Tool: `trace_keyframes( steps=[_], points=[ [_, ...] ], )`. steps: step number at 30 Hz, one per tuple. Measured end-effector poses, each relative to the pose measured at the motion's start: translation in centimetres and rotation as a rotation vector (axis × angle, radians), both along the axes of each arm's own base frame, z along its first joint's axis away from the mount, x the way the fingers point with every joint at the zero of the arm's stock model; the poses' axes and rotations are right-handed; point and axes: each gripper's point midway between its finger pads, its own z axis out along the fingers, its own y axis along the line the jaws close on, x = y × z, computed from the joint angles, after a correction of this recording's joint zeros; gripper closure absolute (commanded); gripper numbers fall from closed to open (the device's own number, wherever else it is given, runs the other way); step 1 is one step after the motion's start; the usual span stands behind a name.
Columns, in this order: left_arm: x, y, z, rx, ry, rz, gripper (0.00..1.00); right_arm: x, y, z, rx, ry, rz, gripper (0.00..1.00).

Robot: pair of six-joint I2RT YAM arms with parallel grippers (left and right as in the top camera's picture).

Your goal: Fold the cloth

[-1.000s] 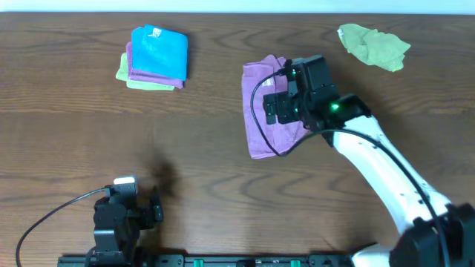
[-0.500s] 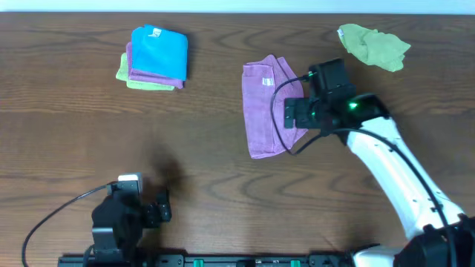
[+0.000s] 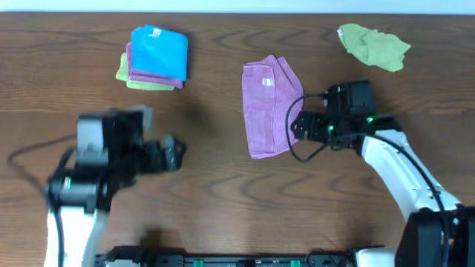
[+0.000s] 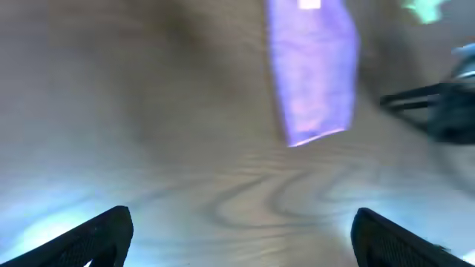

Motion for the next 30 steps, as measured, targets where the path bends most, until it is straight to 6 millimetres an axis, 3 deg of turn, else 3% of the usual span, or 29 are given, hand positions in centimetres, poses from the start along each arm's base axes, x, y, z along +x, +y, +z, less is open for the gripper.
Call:
trace_keyframes(
  steps=[6,11,15,19,30],
  points=[
    [2.9,-3.1,-1.9,-0.197,0.188,0.044,0.05,-1.5,-0.5,-1.9,0.063,0.047,-0.024,0.02],
    [4.4,-7.0,-4.2,-0.275,0.281,-0.014,0.05,-1.0,-2.5,-1.9,0.081,0.042,-0.091,0.01],
    [3.7,-11.6,-7.0,-0.261,0.359,-0.106,0.04,-0.7,-4.1,-1.8,0.1,0.042,-0.144,0.01],
    [2.8,-14.9,-9.1,-0.243,0.399,-0.175,0.04,-0.9,-4.4,-1.7,0.119,0.052,-0.148,0.01],
    [0.4,-19.0,-11.4,-0.17,0.429,-0.239,0.04,-1.2,-4.0,-1.6,0.132,0.056,-0.12,0.01]
  ],
)
